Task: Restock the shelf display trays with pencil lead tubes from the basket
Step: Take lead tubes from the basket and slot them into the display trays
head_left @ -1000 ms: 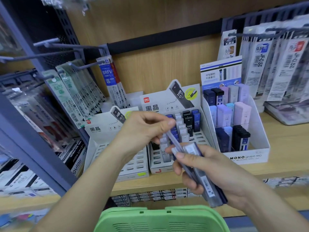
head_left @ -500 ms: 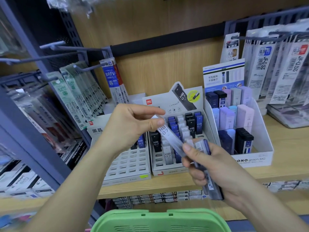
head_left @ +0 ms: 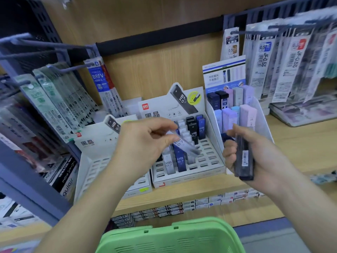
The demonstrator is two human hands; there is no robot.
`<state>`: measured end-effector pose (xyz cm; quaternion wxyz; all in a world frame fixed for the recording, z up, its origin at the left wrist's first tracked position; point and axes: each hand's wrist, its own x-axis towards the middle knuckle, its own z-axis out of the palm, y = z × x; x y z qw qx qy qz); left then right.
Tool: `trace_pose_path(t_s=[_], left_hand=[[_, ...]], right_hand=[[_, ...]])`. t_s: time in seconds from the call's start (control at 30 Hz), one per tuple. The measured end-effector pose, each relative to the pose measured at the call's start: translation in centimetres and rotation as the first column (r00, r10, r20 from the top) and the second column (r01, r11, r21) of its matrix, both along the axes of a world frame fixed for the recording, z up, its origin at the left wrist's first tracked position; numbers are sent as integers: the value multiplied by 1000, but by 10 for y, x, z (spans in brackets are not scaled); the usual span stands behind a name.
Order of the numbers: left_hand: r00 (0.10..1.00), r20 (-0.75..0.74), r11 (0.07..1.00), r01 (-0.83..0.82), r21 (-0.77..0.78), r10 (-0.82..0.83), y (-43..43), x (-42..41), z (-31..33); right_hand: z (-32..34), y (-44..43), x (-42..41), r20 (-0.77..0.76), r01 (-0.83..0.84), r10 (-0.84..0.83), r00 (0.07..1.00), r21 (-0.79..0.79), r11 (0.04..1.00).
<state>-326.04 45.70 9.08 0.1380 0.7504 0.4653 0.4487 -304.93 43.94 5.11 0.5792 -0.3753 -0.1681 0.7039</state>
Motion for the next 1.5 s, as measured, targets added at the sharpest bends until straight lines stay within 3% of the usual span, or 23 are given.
trace_pose_path(t_s=[0.1,0.2,0.47,0.63,0.87,0.93,1.03,1.13,1.3,1.43,1.5], left_hand=[[975,-221,992,61,111,-35,8,8,-19],[934,-352,984,113,138,-58,15,11,-31],[865,-497,965,188,181,-75,17,18,-31],[944,-327,992,83,94,-48,21,31,-36],[861,-500,962,51,266,93,23,31,-41],[882,-461,960,39,276,96,14,36,-35],[937,-339,995,101,17,-89,-10,49,-26],[938,-251,962,193,-194,-239,-33,59,-31],[948,-268,983,143,-119,-171,-43,58,-43],[973,-155,974,146,-172,-173,-41,55,-45],[969,-196,985,127,-116,-148,-41,52,-44]], right_hand=[[-2,0,2,-6,-46,47,999,53,998],[-2,0,5,-9,-48,49,999,60,997],[-5,2,5,-4,-41,41,999,18,999],[-6,1,2,-3,-65,65,998,37,997],[-8,0,-5,-131,-44,47,990,23,999],[-6,-1,-8,-166,-16,18,986,19,1000],[-5,-1,-13,-188,64,-62,980,4,998],[-4,1,-16,-220,137,-137,966,-15,991],[-2,-5,-20,-269,98,-94,958,3,995],[2,-13,-25,-155,-12,29,988,105,994],[2,-16,-28,-81,-103,116,990,144,984]])
